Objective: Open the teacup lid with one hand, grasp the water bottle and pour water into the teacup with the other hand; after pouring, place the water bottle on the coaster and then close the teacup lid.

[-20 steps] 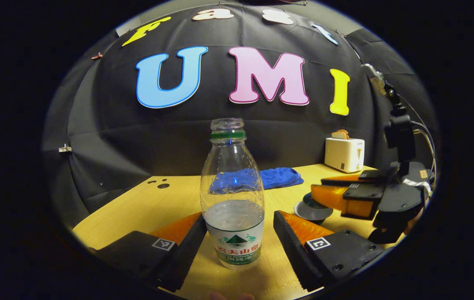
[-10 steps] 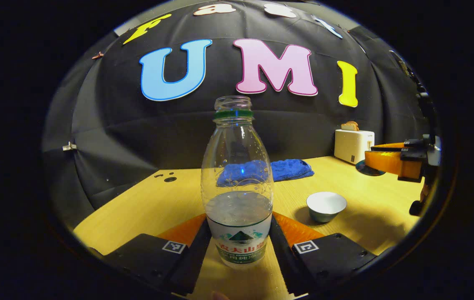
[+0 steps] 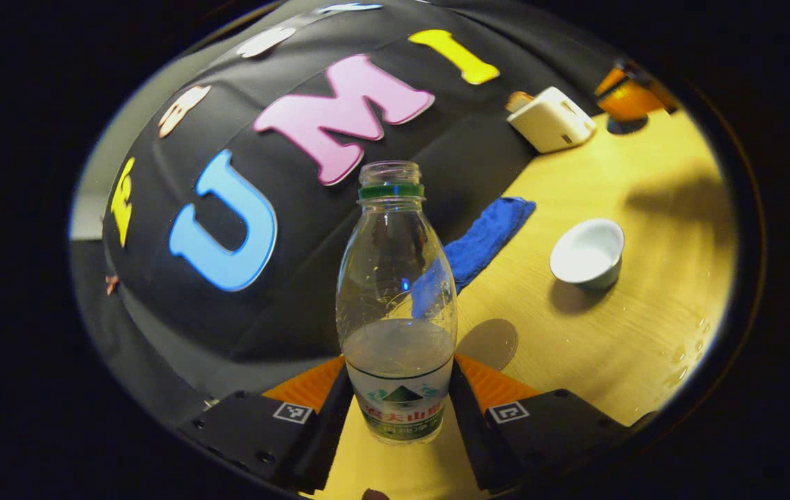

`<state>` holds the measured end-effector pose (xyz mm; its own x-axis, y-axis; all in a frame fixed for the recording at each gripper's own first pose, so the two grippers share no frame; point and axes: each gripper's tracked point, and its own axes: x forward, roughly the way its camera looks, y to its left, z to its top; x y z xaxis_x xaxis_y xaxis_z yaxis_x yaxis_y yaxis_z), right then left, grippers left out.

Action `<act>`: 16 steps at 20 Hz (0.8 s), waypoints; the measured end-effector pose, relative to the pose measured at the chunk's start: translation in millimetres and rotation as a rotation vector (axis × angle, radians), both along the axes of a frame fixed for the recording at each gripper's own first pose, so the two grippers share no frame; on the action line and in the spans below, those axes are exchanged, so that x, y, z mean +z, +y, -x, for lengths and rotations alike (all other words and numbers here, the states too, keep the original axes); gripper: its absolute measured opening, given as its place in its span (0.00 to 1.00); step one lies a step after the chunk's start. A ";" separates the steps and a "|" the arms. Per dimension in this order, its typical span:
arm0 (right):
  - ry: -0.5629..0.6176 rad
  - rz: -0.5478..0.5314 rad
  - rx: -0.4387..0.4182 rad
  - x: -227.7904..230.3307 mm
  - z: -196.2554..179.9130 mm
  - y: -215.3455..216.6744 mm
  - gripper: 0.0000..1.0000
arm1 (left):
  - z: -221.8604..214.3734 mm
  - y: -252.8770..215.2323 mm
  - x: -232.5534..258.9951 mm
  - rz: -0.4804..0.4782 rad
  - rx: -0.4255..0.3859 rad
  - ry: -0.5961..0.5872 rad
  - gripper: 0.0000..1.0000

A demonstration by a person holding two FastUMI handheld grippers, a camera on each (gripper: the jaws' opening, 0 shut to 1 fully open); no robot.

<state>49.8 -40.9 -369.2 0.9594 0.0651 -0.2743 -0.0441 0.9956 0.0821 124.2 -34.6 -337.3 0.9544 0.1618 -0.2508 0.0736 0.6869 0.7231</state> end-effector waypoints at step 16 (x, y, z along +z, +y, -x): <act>-0.003 0.047 -0.004 -7.2 23.9 -45.1 0.35 | -45.1 -4.7 8.8 -0.622 -0.058 0.041 0.76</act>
